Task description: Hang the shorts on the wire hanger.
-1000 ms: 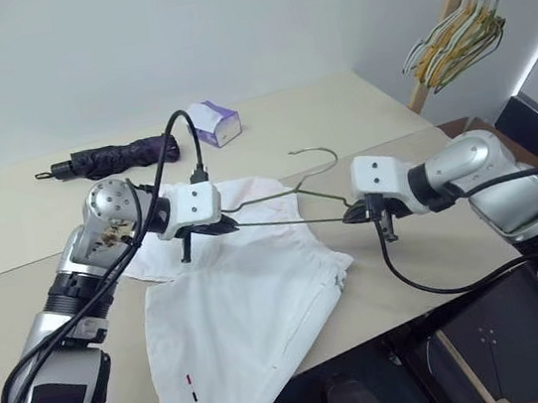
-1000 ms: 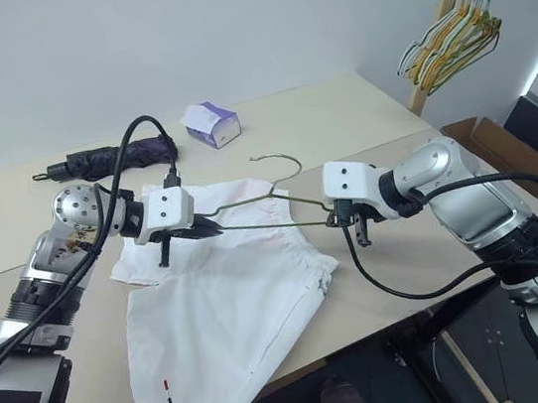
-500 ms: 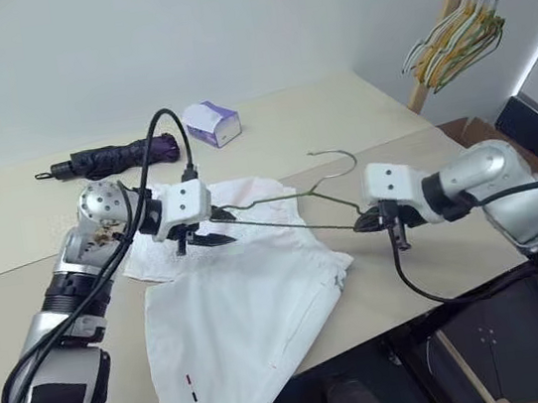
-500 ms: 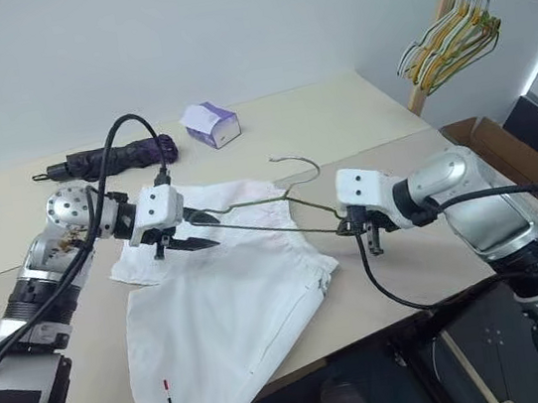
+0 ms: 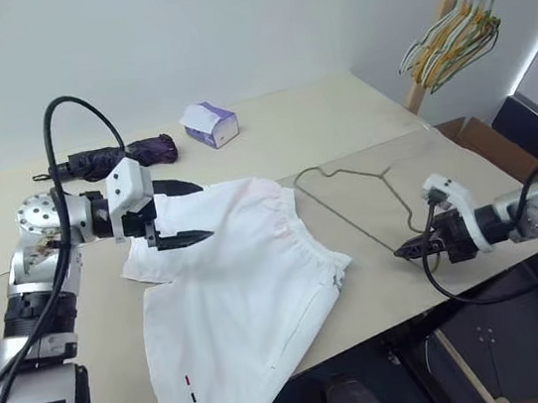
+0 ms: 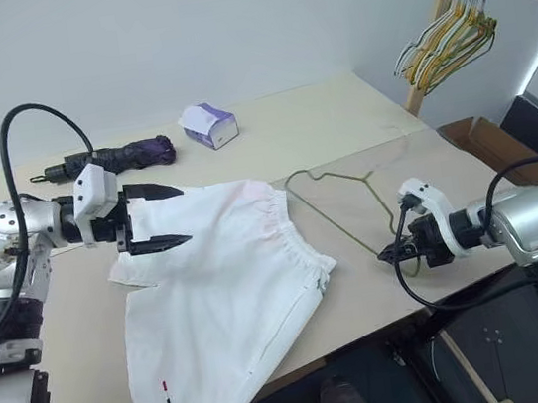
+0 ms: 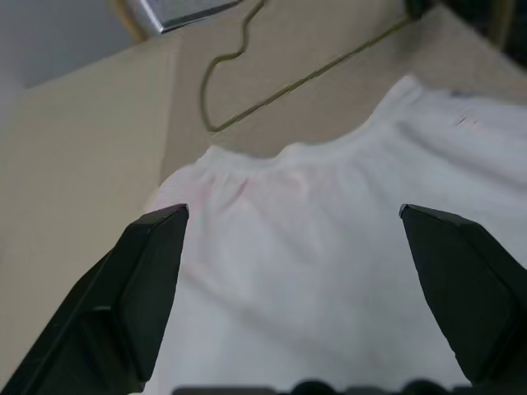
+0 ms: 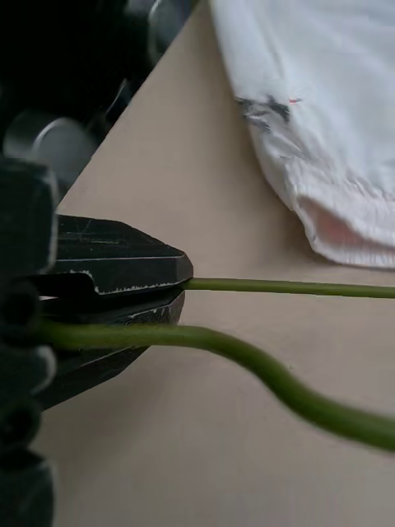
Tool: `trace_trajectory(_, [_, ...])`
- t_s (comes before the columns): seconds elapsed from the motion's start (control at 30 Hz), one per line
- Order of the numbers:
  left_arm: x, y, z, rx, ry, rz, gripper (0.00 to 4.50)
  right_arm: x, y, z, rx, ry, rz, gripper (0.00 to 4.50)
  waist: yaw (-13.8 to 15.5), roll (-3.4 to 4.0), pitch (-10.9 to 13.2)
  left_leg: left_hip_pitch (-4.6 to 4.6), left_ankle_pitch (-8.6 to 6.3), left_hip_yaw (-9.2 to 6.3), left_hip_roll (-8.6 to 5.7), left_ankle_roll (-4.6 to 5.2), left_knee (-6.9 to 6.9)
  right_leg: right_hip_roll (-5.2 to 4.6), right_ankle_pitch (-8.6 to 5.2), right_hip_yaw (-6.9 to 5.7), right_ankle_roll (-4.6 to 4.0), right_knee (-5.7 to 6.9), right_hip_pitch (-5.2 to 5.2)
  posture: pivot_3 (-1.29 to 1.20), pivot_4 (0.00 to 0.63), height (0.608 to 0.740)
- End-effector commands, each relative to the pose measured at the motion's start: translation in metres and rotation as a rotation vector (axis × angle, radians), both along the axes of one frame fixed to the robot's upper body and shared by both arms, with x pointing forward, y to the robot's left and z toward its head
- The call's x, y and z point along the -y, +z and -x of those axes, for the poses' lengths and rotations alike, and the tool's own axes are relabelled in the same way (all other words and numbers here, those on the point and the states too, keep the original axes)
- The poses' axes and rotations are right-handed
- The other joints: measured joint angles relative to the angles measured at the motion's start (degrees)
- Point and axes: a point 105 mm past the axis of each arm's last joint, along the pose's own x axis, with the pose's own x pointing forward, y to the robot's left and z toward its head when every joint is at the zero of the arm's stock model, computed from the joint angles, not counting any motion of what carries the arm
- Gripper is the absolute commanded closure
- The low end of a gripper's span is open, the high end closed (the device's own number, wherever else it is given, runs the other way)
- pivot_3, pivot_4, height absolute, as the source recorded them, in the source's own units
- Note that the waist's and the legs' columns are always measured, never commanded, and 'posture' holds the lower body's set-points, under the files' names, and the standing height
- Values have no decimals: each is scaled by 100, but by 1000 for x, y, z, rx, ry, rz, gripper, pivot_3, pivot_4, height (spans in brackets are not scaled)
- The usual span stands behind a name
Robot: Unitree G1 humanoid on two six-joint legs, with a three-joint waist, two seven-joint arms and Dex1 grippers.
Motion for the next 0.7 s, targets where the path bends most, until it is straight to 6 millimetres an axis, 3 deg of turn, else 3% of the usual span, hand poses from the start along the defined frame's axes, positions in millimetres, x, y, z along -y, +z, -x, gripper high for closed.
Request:
trace_trajectory(0.03, [1,21,10,41,-7,25,59,5,0,-6,-12,-66,-54,4500,20,3,-2,0,0,0,-1,-1,0,0,0,1,0,0,-1,-187,0,740])
trace_trajectory(0.17, [-2,19,15,29,11,15,59,4,-6,-6,-26,-63,-70,4500,50,15,-9,2,1,0,-7,0,0,-2,0,1,1,-1,4,-169,0,740])
trace_trajectory(0.4, [-4,17,20,19,23,7,59,-3,2,5,-17,26,-132,4500,151,17,-10,2,1,0,-7,-1,0,1,1,0,1,-1,3,-153,0,740])
trace_trajectory(0.7, [0,15,21,11,17,1,59,-7,-5,6,-32,85,-91,4500,193,24,-17,5,1,1,-9,-1,2,0,1,-1,2,-5,4,-152,0,740])
